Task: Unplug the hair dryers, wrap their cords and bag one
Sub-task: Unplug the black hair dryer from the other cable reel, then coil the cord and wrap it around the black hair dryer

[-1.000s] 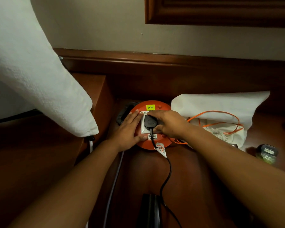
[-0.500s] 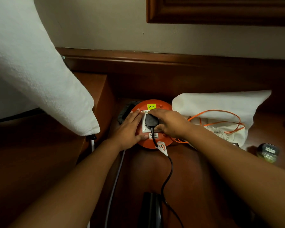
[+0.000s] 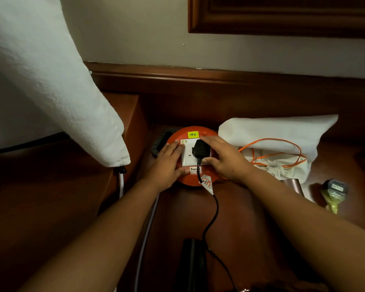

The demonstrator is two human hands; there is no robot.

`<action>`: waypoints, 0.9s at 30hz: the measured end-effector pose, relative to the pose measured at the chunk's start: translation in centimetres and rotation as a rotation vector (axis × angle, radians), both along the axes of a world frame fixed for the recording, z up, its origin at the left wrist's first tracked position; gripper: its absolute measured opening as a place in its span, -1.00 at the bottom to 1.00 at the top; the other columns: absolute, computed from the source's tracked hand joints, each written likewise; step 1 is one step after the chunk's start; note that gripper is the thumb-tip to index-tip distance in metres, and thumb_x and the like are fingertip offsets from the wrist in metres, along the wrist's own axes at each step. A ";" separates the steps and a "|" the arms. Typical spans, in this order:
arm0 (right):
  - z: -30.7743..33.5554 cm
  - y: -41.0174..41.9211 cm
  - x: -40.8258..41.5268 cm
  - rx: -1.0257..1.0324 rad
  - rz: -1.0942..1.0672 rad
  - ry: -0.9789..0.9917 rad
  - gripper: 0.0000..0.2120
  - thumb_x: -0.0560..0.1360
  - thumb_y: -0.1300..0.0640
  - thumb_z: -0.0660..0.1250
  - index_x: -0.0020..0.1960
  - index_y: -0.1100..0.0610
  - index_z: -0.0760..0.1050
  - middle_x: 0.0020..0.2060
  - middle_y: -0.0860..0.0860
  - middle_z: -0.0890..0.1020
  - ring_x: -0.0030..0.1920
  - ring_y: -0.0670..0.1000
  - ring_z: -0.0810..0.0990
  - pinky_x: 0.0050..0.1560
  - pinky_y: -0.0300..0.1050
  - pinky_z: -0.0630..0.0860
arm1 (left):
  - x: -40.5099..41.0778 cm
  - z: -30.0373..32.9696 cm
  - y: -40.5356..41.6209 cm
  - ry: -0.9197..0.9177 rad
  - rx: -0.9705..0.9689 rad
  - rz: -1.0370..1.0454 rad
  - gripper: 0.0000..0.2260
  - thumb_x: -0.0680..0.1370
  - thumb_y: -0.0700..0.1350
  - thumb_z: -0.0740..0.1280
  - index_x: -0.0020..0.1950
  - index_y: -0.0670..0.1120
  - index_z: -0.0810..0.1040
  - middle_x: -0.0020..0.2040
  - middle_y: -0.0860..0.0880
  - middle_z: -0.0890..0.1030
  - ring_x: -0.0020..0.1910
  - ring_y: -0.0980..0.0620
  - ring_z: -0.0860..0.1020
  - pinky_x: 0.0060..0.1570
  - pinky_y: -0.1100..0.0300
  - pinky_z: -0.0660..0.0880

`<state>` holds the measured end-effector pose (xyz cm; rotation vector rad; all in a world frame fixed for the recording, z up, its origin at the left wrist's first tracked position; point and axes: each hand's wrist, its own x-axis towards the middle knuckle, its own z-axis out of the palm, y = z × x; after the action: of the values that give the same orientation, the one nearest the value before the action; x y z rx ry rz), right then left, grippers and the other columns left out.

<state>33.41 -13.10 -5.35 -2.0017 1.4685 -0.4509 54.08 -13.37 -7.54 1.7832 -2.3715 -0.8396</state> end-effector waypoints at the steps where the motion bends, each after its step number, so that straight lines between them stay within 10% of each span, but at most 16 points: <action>1: 0.1 0.6 -0.4 -0.003 -0.032 0.015 -0.42 0.50 0.12 0.38 0.46 0.10 0.26 0.39 0.07 0.39 0.39 0.06 0.34 0.29 -0.27 0.21 | -0.3 0.3 0.5 -0.003 -0.018 0.027 -0.34 0.56 0.06 0.32 0.57 -0.01 0.08 0.59 0.00 0.02 0.56 -0.05 -0.07 0.48 -0.01 0.04; 19: 1.0 13.9 -6.0 0.152 -0.449 0.283 -0.58 0.52 -0.07 0.32 0.18 0.24 0.44 0.08 0.21 0.52 0.04 0.20 0.52 -0.05 -0.01 0.46 | -2.3 0.4 17.9 0.081 0.150 0.257 -0.48 0.56 -0.07 0.31 0.49 -0.12 0.29 0.44 -0.12 0.38 0.40 -0.11 0.35 0.35 0.09 0.32; 27: 1.4 16.4 -5.8 0.319 -0.495 0.392 -0.54 0.54 -0.09 0.28 0.15 0.32 0.43 0.08 0.25 0.57 0.08 0.24 0.56 -0.05 -0.01 0.46 | -2.9 -0.5 25.4 0.254 0.523 0.619 -0.07 0.37 0.29 0.42 0.57 0.02 0.03 0.46 -0.13 0.33 0.36 -0.18 0.40 0.30 -0.07 0.40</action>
<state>27.59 3.31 -3.91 -1.5191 2.1392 -0.0049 51.21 12.04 -8.08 2.2186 -1.3779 -1.5334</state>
